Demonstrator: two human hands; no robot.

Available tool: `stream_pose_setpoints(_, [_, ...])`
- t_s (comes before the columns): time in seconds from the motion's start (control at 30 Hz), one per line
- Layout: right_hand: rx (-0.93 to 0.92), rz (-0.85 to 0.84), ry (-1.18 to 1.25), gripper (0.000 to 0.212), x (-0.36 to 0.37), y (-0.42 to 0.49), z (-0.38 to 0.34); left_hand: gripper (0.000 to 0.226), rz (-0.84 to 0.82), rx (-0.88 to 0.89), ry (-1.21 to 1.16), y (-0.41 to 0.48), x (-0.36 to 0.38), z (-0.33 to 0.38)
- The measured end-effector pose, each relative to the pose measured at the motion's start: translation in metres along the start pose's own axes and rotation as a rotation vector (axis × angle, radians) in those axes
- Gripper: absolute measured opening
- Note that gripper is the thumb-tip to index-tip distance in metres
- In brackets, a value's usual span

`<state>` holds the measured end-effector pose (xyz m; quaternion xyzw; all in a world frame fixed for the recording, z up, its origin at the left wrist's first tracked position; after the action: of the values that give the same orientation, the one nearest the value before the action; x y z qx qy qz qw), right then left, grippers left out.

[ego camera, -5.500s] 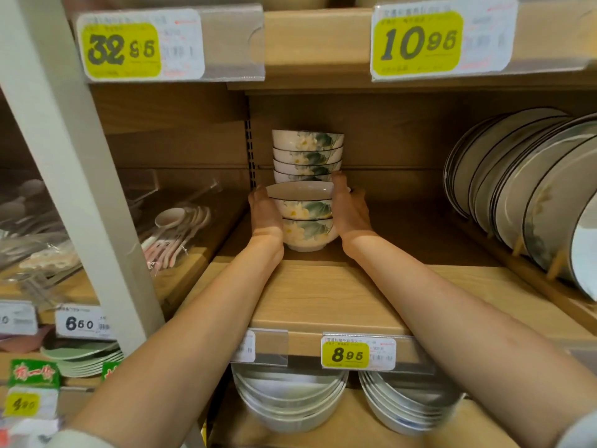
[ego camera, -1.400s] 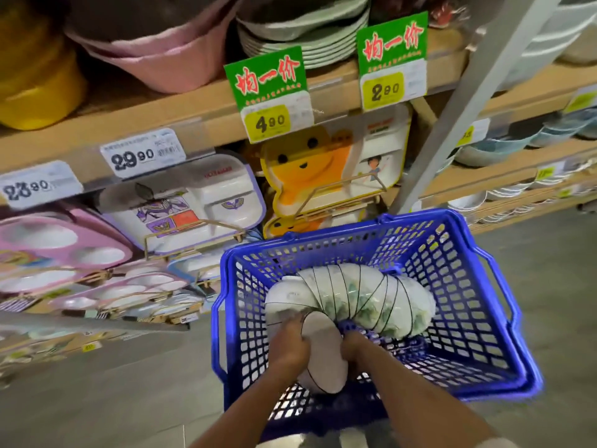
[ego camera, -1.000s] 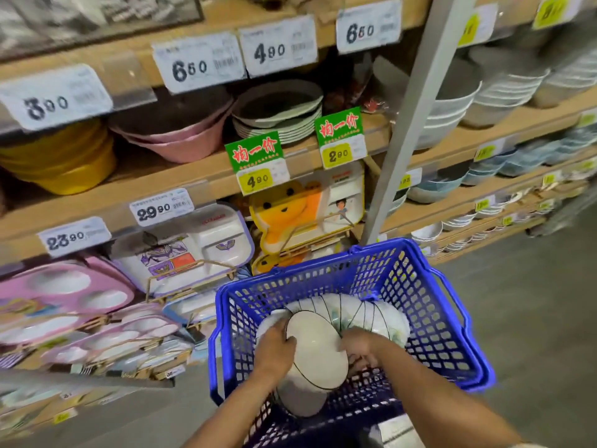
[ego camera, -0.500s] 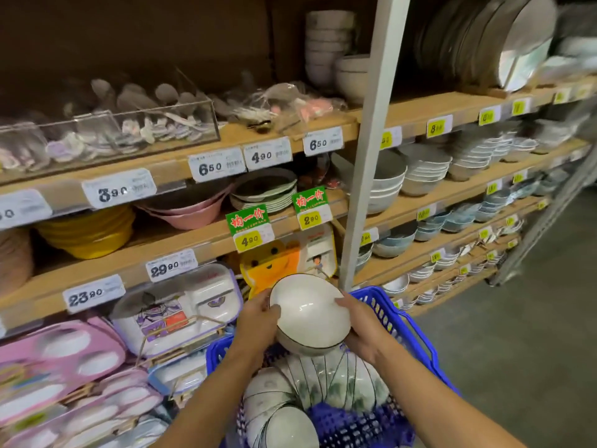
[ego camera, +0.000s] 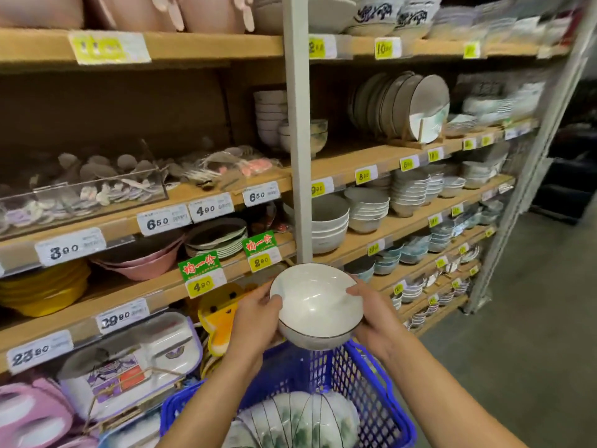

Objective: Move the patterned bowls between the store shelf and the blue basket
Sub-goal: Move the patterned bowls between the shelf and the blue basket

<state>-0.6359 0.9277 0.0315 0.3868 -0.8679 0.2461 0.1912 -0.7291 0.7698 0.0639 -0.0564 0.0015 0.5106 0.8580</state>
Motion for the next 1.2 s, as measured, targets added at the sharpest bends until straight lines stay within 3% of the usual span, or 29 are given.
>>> stream_pose_setpoints(0.3, [-0.052, 0.136, -0.045, 0.039, -0.083, -0.028, -0.108, 0.03, 0.072, 0.119, -0.148, -0.026, 0.136, 0.025])
stream_pose_setpoints(0.67, [-0.1, 0.235, -0.054, 0.038, -0.2, -0.04, -0.215, 0.03, -0.089, 0.05, -0.3, -0.038, 0.298, 0.045])
stream_pose_setpoints(0.9, [-0.104, 0.244, -0.04, 0.027, -0.229, -0.018, -0.263, 0.032, -0.07, 0.064, -0.323, -0.013, 0.354, 0.068])
stream_pose_setpoints(1.2, [-0.129, 0.235, -0.109, 0.03, -0.222, 0.063, -0.305, 0.035, -0.058, 0.056, -0.443, 0.066, 0.386, 0.089])
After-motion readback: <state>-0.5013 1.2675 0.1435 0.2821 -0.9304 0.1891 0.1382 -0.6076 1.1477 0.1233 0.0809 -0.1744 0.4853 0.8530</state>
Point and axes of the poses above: each hand's wrist, its own y-axis towards the middle knuckle, its own x-axis out of the palm, z = x × y, the point moved 2 cm from there along y, towards the middle knuckle
